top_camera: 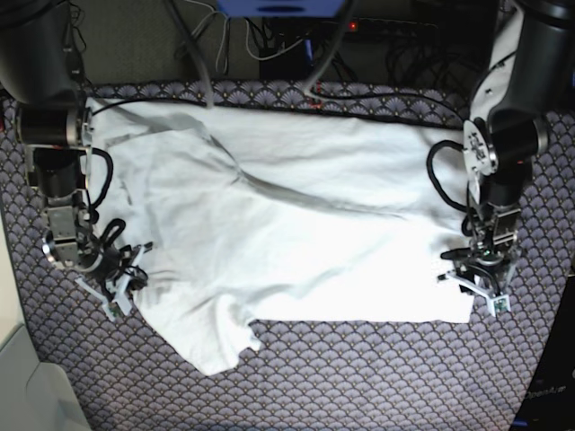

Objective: Fold the T-shirt properly
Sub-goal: 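Lower both grippers onto the hem corners of the white T-shirt, then close both grippers on the hem corners of the shirt, then lift the hem and fold it over toward the shoulder edge with both grippers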

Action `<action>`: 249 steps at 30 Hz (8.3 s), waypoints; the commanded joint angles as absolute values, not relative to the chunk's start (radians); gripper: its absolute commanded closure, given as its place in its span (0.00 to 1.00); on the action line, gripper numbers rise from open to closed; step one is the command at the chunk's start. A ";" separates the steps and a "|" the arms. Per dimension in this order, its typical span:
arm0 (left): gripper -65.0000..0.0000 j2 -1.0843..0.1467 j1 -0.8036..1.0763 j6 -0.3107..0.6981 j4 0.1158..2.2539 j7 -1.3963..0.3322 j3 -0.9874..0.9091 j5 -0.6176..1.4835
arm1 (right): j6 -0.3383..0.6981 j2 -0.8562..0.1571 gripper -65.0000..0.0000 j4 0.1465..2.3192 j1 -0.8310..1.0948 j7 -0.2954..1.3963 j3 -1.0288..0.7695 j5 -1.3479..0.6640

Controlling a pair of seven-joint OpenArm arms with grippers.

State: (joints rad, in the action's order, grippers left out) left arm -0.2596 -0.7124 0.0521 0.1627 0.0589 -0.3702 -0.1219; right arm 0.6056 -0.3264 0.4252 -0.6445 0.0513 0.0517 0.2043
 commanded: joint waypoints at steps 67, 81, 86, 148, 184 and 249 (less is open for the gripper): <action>0.99 -0.223 -0.576 0.061 0.323 0.030 -0.243 -0.070 | 0.601 -0.331 1.00 0.427 -0.654 0.096 0.140 0.231; 0.68 -0.225 -0.535 0.062 0.745 -0.320 -0.240 0.114 | 0.601 -0.331 1.00 0.427 -0.654 0.097 0.142 0.231; 0.61 -0.225 -0.507 0.061 0.773 -0.308 -0.240 0.107 | 0.601 -0.331 1.00 0.427 -0.654 0.097 0.142 0.231; 0.99 -0.200 -0.458 0.062 0.941 -0.383 -0.329 0.116 | 0.601 -0.340 1.00 0.526 -0.619 0.102 0.131 0.225; 0.99 -0.205 -0.219 0.062 1.303 -0.526 -0.343 0.116 | 0.607 -0.346 1.00 1.627 0.012 0.306 -0.116 0.226; 0.98 -0.225 0.196 0.065 1.494 -0.533 -0.460 0.116 | 0.607 -0.384 1.00 1.767 0.536 0.197 -0.191 0.225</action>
State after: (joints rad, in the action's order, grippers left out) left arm -0.2073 0.2047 0.0788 1.4792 -0.5476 -0.4545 0.1257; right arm 0.6170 -0.3710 1.7550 0.5331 0.1978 -0.1833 0.2237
